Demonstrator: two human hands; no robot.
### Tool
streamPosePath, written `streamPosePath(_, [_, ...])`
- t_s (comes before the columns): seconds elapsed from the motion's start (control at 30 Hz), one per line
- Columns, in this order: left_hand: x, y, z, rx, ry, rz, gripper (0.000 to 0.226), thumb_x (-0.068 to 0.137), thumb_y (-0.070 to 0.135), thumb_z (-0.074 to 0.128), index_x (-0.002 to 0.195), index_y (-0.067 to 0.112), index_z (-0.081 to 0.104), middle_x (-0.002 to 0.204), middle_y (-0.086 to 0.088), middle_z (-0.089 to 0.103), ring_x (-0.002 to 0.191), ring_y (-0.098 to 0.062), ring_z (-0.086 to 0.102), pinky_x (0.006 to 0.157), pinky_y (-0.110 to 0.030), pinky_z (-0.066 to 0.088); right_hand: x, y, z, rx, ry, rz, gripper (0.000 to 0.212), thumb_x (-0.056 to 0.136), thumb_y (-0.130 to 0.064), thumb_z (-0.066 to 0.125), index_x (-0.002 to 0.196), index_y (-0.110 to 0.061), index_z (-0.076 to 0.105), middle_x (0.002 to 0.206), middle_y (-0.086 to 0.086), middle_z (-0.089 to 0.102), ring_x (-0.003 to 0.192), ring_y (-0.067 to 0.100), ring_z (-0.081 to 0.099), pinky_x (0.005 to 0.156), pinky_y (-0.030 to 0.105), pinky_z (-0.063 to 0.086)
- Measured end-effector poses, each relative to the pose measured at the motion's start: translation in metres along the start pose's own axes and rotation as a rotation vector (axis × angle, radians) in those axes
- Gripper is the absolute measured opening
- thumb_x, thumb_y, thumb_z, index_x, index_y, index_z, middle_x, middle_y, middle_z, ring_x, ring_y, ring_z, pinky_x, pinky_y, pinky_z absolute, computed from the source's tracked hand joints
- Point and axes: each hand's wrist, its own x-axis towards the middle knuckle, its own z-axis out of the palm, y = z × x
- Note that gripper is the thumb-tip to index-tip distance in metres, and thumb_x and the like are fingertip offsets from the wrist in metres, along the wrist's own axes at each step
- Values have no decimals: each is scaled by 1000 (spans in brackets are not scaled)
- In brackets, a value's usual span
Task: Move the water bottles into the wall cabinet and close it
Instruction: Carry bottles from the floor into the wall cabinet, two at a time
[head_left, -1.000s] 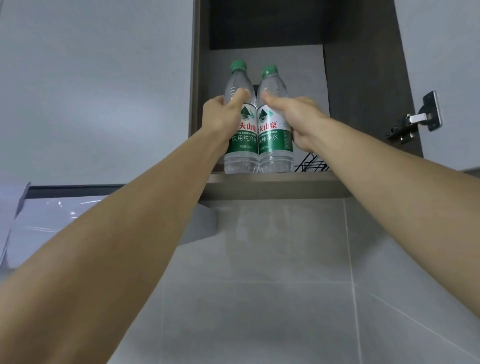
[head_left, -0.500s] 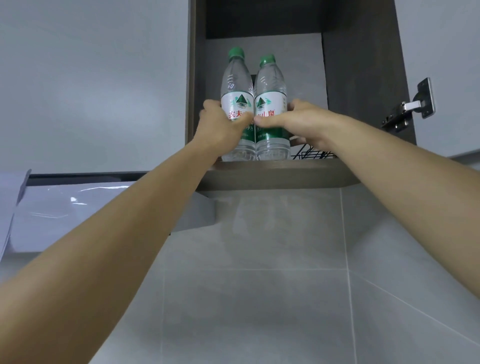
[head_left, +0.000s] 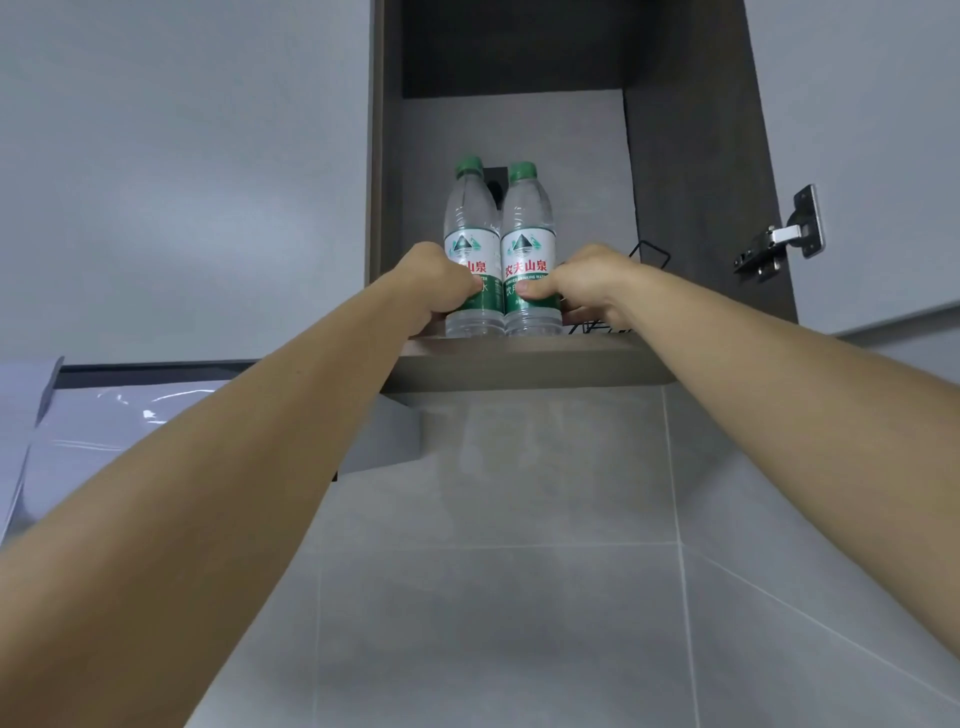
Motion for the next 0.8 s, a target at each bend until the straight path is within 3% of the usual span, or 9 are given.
streamPosePath(0.1, [3,-3,4,12,-1,-2,35,94,21,72,124,7,60,118,-12,68,103,-25,66,76,-33,56,1,0,-1,-17,-2,-1,53,76,-22,92,121,-5,69,113,11,77,102,26,74,100,47,58])
streamPosePath(0.23, [6,-7,8,5,14,6,38,92,22,75,123,5,63,117,-12,70,104,-25,68,85,-36,58,3,1,-4,-17,-11,-6,51,78,-22,91,121,-7,70,112,8,78,101,24,75,100,45,58])
streamPosePath(0.57, [3,-9,11,49,34,42,48,92,31,74,131,8,61,122,-10,70,105,-23,69,83,-32,58,-2,5,-2,-60,-2,-20,44,83,-30,87,119,-11,72,114,6,77,101,20,73,101,41,57])
streamPosePath(0.63, [-2,-8,11,81,39,51,47,92,33,73,131,9,61,121,-9,70,101,-22,69,76,-30,57,-8,2,-2,-142,25,-40,48,80,-39,88,117,-13,74,113,7,76,103,22,73,96,39,58])
streamPosePath(0.73, [-19,-8,10,167,69,114,44,95,36,69,130,12,61,121,-7,70,92,-19,67,61,-22,49,-28,-2,3,-297,116,-90,64,80,-48,85,128,-10,65,115,4,70,102,24,68,74,33,50])
streamPosePath(0.8, [-39,-10,10,232,132,205,41,98,32,65,133,11,58,127,-5,67,95,-20,64,68,-22,46,-50,0,11,-375,208,-156,69,87,-48,79,137,-9,51,120,6,61,108,27,63,75,31,41])
